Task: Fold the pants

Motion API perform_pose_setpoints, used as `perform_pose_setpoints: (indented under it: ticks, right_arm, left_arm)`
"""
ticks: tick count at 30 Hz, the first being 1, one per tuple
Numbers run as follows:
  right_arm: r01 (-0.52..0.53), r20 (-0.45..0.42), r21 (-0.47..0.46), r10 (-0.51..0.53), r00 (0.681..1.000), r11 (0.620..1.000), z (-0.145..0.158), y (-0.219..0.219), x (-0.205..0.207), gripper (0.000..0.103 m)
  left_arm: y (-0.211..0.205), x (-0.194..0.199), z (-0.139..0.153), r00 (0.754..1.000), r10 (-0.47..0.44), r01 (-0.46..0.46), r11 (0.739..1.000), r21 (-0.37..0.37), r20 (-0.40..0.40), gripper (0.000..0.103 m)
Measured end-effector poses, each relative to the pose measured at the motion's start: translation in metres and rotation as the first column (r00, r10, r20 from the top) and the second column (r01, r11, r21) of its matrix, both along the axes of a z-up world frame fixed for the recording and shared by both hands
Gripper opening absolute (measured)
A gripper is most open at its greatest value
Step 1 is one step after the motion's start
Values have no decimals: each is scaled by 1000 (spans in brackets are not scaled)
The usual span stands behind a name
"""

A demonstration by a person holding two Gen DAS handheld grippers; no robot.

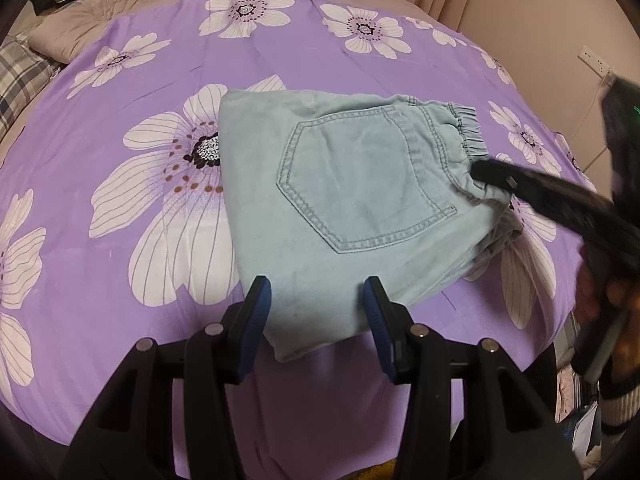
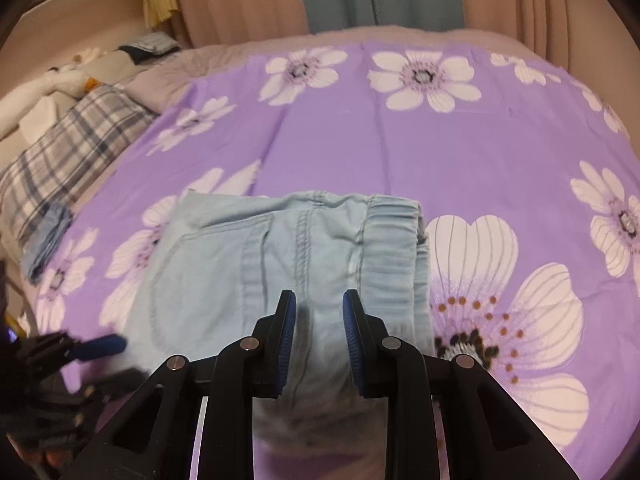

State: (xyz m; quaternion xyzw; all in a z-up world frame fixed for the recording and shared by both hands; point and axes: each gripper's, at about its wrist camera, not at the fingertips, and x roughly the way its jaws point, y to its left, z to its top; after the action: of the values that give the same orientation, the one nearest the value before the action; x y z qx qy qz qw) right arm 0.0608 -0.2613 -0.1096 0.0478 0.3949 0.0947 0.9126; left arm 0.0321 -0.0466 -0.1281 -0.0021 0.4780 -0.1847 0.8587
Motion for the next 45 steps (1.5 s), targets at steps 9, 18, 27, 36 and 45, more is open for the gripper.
perform_pose_setpoints:
  ticks: [9, 18, 27, 36, 45]
  right_arm:
    - [-39, -17, -28, 38, 999, 999, -23, 1, -21, 26]
    - [-17, -26, 134, 20, 999, 991, -6, -16, -39, 38]
    - [96, -104, 265, -70, 992, 960, -12, -53, -45, 69]
    - [172, -208, 436, -87, 974, 884, -28, -70, -38, 75]
    - [214, -264, 492, -90, 960, 844, -37, -83, -27, 78]
  left_arm:
    - [-2, -2, 0, 1000, 2, -2, 1000, 21, 16, 48]
    - [7, -3, 8, 998, 51, -52, 998, 27, 24, 61]
    - [26, 0, 17, 993, 114, -114, 992, -49, -2, 72]
    - [33, 10, 21, 993, 111, -116, 984, -136, -40, 79]
    - [50, 32, 7, 969, 113, -189, 912, -364, -220, 83]
